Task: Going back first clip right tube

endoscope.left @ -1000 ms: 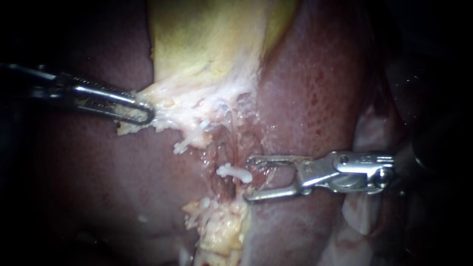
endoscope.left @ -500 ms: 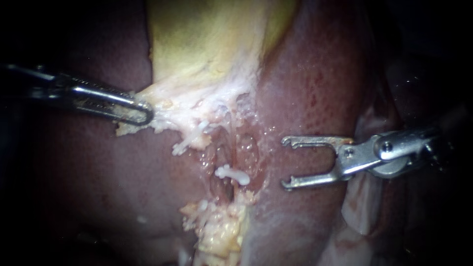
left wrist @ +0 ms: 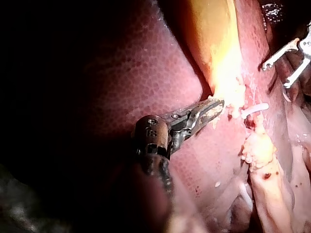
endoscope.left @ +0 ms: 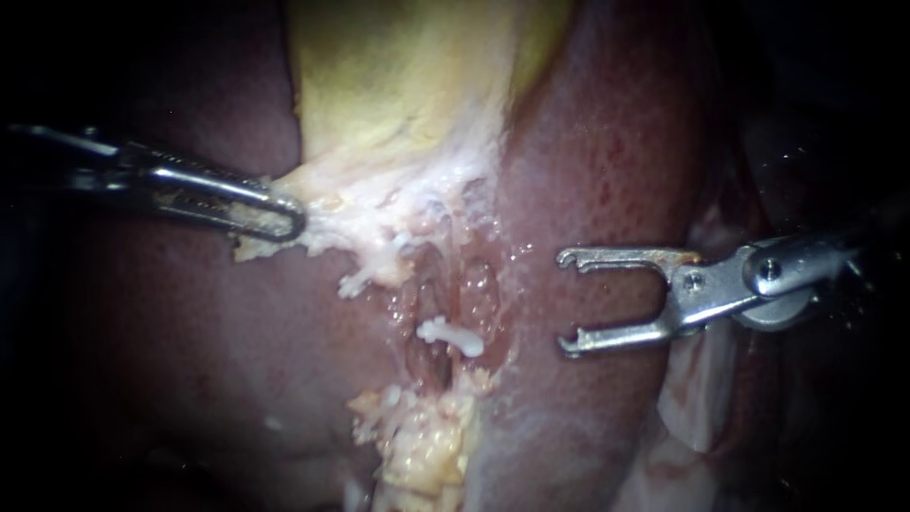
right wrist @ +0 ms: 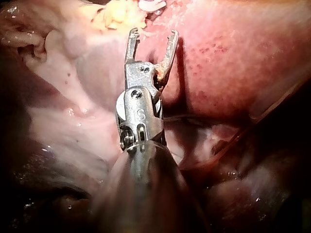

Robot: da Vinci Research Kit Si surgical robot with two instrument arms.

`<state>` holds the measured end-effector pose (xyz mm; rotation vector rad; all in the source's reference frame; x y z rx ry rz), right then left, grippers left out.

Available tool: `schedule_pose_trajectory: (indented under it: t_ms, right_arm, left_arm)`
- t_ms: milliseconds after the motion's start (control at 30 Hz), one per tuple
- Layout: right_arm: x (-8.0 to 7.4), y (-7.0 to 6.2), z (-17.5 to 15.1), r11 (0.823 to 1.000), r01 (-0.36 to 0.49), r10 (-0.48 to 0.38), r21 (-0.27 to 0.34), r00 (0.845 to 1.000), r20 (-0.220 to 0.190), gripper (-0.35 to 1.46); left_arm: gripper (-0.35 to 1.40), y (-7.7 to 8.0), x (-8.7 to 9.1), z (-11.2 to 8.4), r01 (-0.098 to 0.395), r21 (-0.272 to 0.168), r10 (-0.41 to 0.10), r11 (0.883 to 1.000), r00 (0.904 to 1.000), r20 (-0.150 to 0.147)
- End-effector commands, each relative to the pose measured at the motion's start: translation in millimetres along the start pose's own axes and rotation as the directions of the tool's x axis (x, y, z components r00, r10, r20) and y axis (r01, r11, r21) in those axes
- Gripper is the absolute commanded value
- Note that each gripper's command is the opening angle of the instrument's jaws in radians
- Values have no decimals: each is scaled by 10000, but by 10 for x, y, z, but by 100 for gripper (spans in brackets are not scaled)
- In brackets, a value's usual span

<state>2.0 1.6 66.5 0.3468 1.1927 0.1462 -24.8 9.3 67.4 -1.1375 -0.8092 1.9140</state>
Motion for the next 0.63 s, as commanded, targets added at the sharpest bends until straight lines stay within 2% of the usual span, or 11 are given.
schedule_pose_trajectory:
  t_ms: [33, 233, 633]
  right_arm:
    - [0, 0, 0, 10000, -7, 7, 2, 10000, -7, 49]
    - [3, 1, -1, 10000, 36, -36, 4, 10000, -8, 49]
    - [7, 0, -2, 10000, 16, -16, 9, 10000, -11, 50]
  left_arm:
    - [-35, -1, -2, 4, -30, -15, 30, 10000, 10000, 25]
    - [-35, -8, -7, 25, -76, -80, 76, 9999, 9999, 72]
    - [-35, -9, -7, 22, -81, -101, 82, 9999, 9999, 83]
